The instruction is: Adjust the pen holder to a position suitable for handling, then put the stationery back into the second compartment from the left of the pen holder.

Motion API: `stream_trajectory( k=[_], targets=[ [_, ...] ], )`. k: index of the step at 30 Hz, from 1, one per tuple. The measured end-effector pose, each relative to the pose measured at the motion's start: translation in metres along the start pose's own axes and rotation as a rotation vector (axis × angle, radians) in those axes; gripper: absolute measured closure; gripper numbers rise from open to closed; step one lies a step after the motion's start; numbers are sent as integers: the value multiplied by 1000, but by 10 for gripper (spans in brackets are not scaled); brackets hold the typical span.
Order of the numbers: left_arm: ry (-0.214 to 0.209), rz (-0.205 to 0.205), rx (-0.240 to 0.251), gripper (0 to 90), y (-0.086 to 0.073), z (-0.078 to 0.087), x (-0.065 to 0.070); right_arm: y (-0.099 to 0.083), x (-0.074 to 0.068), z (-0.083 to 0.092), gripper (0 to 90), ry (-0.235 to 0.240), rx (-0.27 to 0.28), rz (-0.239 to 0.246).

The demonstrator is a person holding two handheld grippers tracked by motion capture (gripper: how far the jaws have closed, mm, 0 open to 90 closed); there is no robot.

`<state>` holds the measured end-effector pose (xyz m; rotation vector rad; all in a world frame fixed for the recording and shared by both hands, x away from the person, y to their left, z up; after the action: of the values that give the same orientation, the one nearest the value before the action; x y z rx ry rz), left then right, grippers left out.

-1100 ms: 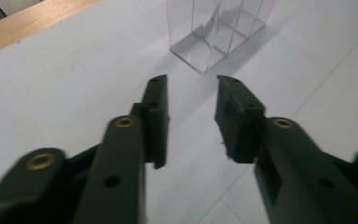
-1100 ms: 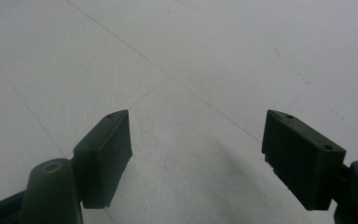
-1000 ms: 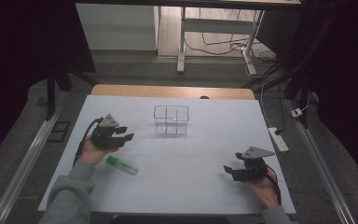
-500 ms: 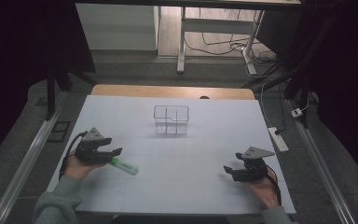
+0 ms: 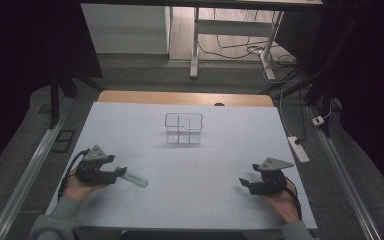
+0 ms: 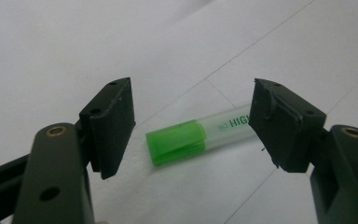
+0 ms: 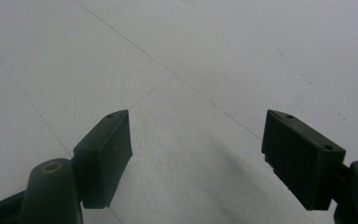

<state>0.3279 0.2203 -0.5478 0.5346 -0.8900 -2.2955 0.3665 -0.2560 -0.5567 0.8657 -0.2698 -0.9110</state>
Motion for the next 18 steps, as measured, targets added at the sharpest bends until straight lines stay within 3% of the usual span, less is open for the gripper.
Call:
stream_trajectory(
  k=[14,18],
  targets=[
    [14,17,-7,295,-6,3,-6,1,-2,1,233,1,0,5],
    [8,-1,-16,295,-7,5,-8,1,-2,1,234,1,2,3]
  ],
)
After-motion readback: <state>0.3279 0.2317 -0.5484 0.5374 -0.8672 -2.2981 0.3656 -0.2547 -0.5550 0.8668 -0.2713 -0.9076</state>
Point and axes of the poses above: each handheld gripper's, and its own axes: z roughly backward along the jaws, y roughly out of its top, x roughly to its right, the point moved 7 cm from there along -z, roughly forward along the jaws, and after that the axes turned 15 degrees about -z, right-handed, at the moved point
